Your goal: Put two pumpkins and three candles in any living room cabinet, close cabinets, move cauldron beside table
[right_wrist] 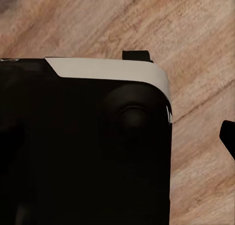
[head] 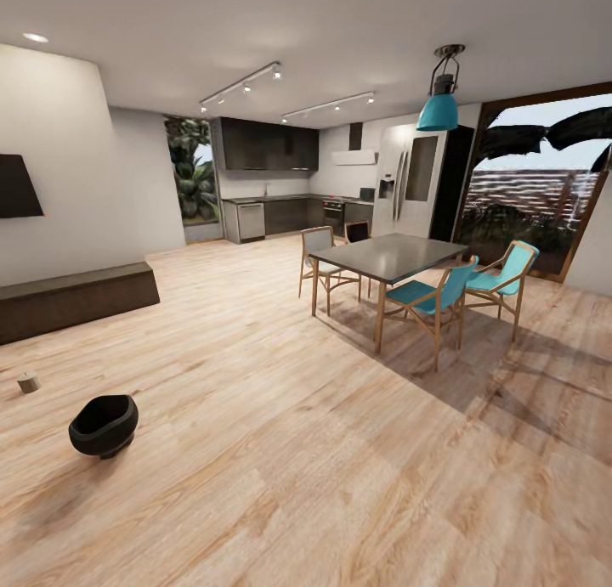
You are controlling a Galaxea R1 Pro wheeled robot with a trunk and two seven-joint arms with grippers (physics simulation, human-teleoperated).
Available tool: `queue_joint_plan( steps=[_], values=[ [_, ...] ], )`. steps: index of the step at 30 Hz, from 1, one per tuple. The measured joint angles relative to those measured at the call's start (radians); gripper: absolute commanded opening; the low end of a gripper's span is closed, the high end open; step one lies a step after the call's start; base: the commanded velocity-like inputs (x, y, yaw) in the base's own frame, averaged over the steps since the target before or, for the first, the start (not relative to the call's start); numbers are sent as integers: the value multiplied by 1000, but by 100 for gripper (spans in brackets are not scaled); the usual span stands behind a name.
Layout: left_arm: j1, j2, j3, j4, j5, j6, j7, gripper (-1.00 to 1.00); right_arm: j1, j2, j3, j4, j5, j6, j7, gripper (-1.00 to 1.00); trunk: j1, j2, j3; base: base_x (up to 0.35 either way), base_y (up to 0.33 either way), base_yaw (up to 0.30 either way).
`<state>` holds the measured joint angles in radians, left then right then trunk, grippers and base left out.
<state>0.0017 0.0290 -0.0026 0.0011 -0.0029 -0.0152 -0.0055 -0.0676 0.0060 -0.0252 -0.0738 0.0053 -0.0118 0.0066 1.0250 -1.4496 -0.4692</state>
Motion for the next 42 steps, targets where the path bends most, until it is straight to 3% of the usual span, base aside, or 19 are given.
queue_joint_plan(
  steps=[4, 7, 9, 10, 11, 13, 16, 18, 21, 24, 26, 27, 31, 34, 36, 37, 42],
  values=[
    [-18, 2, 5, -30, 15, 6, -4, 100, -25, 0, 2, -55, 0, 10, 1, 100, 0, 0, 0, 0, 0, 0],
    [-61, 0, 9, -82, 46, 33, -7, 100, -62, 8, 3, -101, 1, 20, 0, 100, 0, 0, 1, 0, 0, 0],
    [-133, -2, 10, -135, 84, 129, -8, 100, -116, 32, 4, -143, 1, 44, -1, 100, 0, 0, 1, 0, 0, 0],
    [-171, -4, 11, -207, 112, 257, -9, 100, -162, 57, 5, -179, 1, 106, -2, 100, 0, 0, 0, 0, 0, 0],
    [-229, -4, 11, -210, 113, 262, -9, 100, -180, 58, 5, -181, 2, 109, -2, 100, 0, 0, 1, 0, 0, 0],
    [-288, -9, 12, -347, 134, 394, -3, 100, -273, 76, 4, -252, 2, 221, -3, 100, 0, 0, 1, 0, 0, 0],
    [-318, -14, 12, -461, 142, 466, 8, 100, -316, 81, 4, -327, 2, 283, -4, 100, 0, 0, 1, 0, 0, 0],
    [-336, -23, 28, -627, 146, 535, 28, 100, -351, 86, 6, -462, 4, 322, -6, 100, 0, 0, 1, 0, 0, 0],
    [-327, -46, 51, -804, 147, 576, 44, 100, -358, 87, 15, -601, 5, 336, -7, 100, 0, 0, 1, 0, 0, 0],
    [-268, -101, 70, -1071, 145, 634, 75, 100, -359, 85, 34, -821, 4, 384, -6, 100, 0, 0, 1, 0, 0, 0],
    [-199, -144, 53, -1302, 147, 669, 167, 100, -356, 75, 43, -1042, 1, 516, -2, 100, 0, 0, 1, 0, 0, 0],
    [-184, -152, 42, -1346, 147, 675, 195, 100, -354, 71, 44, -1088, 1, 546, -2, 100, 0, 0, 0, 0, 0, 0],
    [-136, -169, -5, -1445, 166, 683, 294, 100, -347, 61, 49, -1200, 1, 616, -1, 100, 0, 0, 0, 0, 0, 0],
    [-117, -170, -24, -1475, 230, 684, 337, 100, -343, 58, 53, -1246, 1, 642, 0, 100, 0, 0, 0, 0, 0, 0],
    [-108, -167, -31, -1486, 284, 684, 354, 100, -342, 58, 61, -1278, 1, 657, 0, 100, 0, 0, 0, 0, 0, 0],
    [-102, -163, -35, -1492, 327, 684, 366, 100, -341, 57, 72, -1311, 0, 680, 0, 100, 0, 0, 0, 0, 0, 14],
    [-93, -156, -39, -1499, 383, 670, 382, 100, -340, 54, 89, -1380, -5, 780, 1, 100, 0, 0, 1, 0, 0, 130]
  ],
)
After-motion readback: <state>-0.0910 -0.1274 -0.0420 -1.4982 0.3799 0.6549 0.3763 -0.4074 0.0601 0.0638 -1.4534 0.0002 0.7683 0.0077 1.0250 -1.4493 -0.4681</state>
